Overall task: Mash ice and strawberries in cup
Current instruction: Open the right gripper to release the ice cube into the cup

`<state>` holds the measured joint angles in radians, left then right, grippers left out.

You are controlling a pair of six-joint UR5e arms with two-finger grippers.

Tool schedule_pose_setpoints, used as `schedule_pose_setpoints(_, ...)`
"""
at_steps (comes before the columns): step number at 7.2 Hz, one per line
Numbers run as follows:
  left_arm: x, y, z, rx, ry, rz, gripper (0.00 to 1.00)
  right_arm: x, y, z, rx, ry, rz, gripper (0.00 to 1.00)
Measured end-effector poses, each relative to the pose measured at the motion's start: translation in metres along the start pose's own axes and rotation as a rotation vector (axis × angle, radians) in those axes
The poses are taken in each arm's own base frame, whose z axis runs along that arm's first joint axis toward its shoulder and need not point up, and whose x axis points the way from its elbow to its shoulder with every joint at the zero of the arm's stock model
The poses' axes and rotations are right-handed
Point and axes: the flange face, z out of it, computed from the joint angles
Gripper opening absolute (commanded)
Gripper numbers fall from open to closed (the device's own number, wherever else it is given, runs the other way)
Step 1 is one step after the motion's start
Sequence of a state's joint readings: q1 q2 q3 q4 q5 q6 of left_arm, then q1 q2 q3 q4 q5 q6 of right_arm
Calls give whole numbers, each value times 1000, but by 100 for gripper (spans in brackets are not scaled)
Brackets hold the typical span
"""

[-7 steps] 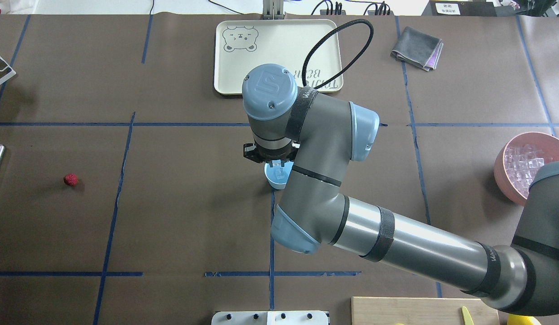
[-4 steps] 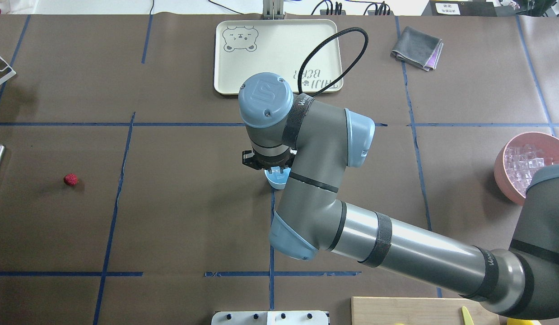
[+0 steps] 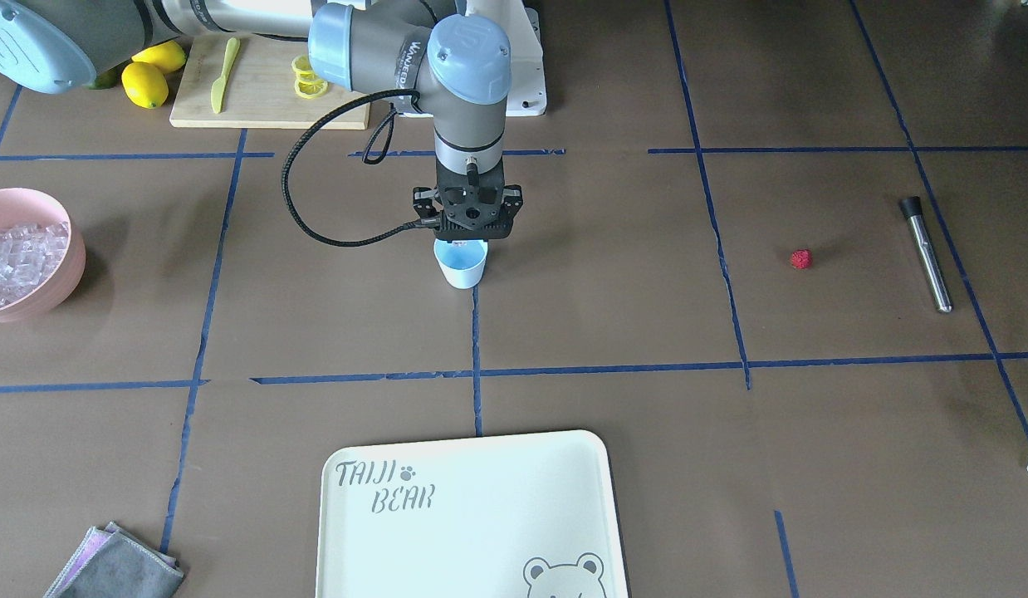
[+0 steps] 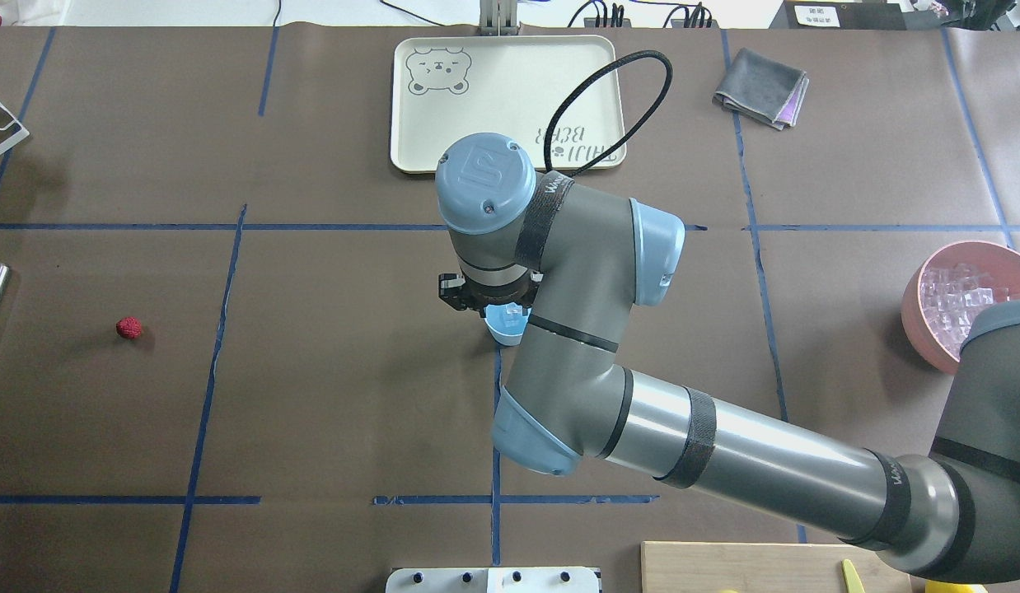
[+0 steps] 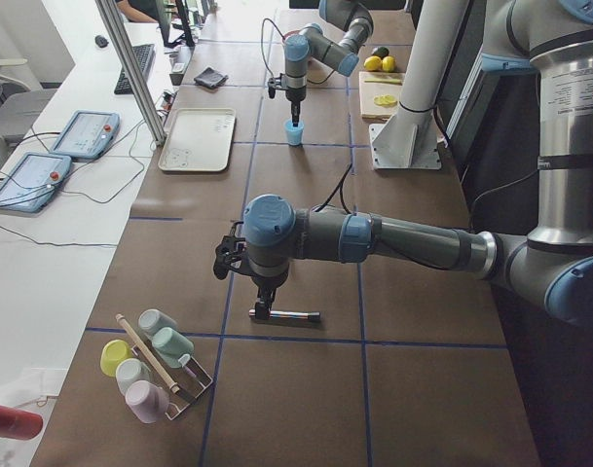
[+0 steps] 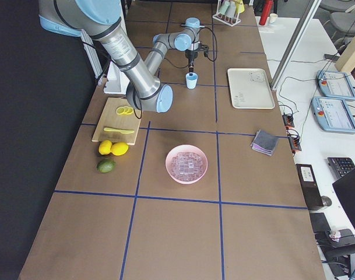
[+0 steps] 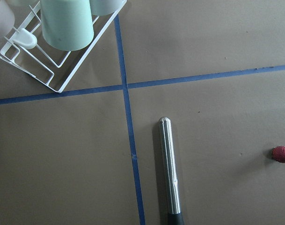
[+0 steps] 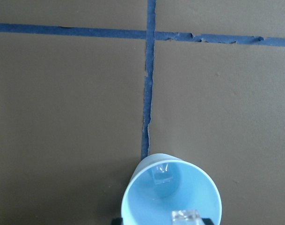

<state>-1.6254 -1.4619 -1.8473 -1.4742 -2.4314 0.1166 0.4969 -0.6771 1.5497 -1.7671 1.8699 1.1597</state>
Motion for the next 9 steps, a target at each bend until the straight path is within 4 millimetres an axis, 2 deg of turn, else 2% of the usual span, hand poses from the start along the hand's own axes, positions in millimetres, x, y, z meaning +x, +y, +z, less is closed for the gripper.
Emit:
schedule_pose_setpoints(1, 0, 0, 0, 0, 0, 0, 100, 0, 0, 0, 0, 0, 0, 92)
schedule_pose_setpoints(3, 0, 0, 0, 0, 0, 0, 100, 0, 0, -1, 1, -2, 0, 99)
schedule_pose_setpoints(7, -1, 0, 1, -3, 0, -2, 100, -2, 0, -13, 12, -20, -4, 99)
schedule_pose_setpoints(9, -1, 0, 1, -2, 0, -1, 100, 5, -8, -21, 21, -28, 6, 99)
